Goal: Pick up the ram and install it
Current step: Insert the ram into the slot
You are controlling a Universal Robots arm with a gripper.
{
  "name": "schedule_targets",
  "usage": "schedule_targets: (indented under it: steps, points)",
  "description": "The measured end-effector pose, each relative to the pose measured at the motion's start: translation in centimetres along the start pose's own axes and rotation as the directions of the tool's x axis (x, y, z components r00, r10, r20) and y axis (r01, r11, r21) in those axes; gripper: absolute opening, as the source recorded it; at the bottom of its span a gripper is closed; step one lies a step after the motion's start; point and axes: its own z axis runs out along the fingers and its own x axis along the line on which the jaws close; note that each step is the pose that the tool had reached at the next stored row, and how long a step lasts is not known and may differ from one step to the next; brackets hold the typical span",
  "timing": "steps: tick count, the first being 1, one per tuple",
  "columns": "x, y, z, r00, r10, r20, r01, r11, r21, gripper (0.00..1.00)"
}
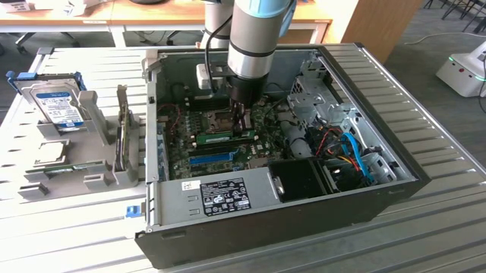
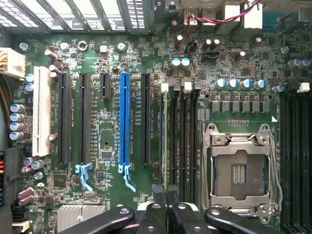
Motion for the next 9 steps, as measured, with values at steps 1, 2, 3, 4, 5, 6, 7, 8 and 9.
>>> schedule_targets:
  steps: [1, 2, 3, 4, 5, 6, 7, 8, 9]
  points:
    - [0.00, 0.00, 0.00, 1.0000, 0.000, 0.0000, 0.000, 1.0000, 0.0000, 0.12]
    - [-0.01, 0.00, 0.00, 1.0000, 0.000, -0.0001, 0.000, 1.0000, 0.0000, 0.12]
    - [-0.01, 0.01, 0.00, 1.0000, 0.000, 0.0001, 0.000, 1.0000, -0.0002, 0.12]
    - [-0.01, 0.01, 0.00, 1.0000, 0.000, 0.0000, 0.000, 1.0000, -0.0001, 0.12]
    - [-0.01, 0.02, 0.00, 1.0000, 0.000, 0.0000, 0.000, 1.0000, 0.0000, 0.12]
    - [-0.01, 0.02, 0.00, 1.0000, 0.000, 0.0001, 0.000, 1.0000, 0.0000, 0.12]
    - [-0.01, 0.03, 0.00, 1.0000, 0.000, 0.0000, 0.000, 1.0000, 0.0000, 0.12]
    - [-0.01, 0.03, 0.00, 1.0000, 0.000, 0.0000, 0.000, 1.0000, 0.0000, 0.12]
    - [-0.01, 0.03, 0.00, 1.0000, 0.000, 0.0000, 0.000, 1.0000, 0.0000, 0.12]
